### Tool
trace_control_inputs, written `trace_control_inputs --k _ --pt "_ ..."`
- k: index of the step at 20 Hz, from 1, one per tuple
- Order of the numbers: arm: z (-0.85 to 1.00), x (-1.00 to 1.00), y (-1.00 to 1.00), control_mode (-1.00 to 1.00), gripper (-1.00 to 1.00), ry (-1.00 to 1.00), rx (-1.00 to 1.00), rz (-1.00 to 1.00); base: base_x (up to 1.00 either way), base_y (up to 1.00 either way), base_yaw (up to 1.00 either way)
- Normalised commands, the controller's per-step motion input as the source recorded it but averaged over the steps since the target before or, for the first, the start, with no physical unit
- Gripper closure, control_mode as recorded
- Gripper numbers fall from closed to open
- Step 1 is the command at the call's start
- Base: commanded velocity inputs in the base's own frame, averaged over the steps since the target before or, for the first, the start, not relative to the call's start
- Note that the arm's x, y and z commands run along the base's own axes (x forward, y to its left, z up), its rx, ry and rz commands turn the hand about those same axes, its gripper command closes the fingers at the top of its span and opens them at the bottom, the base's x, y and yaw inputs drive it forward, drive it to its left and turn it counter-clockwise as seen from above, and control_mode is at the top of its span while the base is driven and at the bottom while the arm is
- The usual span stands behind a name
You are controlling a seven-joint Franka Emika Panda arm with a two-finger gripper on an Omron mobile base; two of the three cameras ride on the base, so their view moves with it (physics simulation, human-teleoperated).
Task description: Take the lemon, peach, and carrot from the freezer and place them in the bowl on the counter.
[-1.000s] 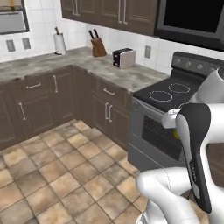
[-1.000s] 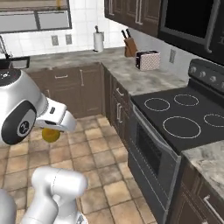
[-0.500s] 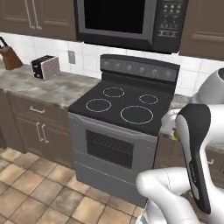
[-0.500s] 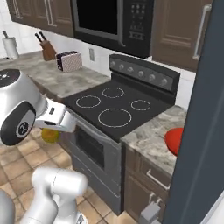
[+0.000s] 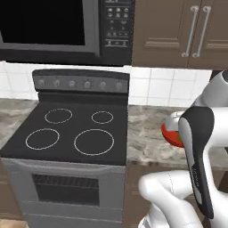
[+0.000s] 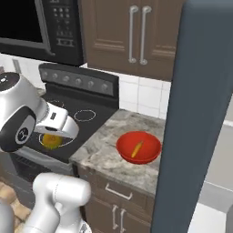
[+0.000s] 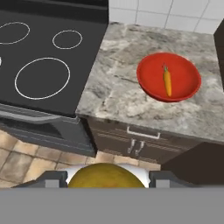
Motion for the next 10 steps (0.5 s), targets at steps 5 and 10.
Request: trace_control_inputs --k 5,10 --pt "0.00 0.00 0.00 1.00 1.00 0.00 0.00 0.00 0.62 -0.33 -0.50" --pt "0.00 0.00 0.00 1.00 1.00 0.00 0.00 0.00 0.52 -0.29 -0.48"
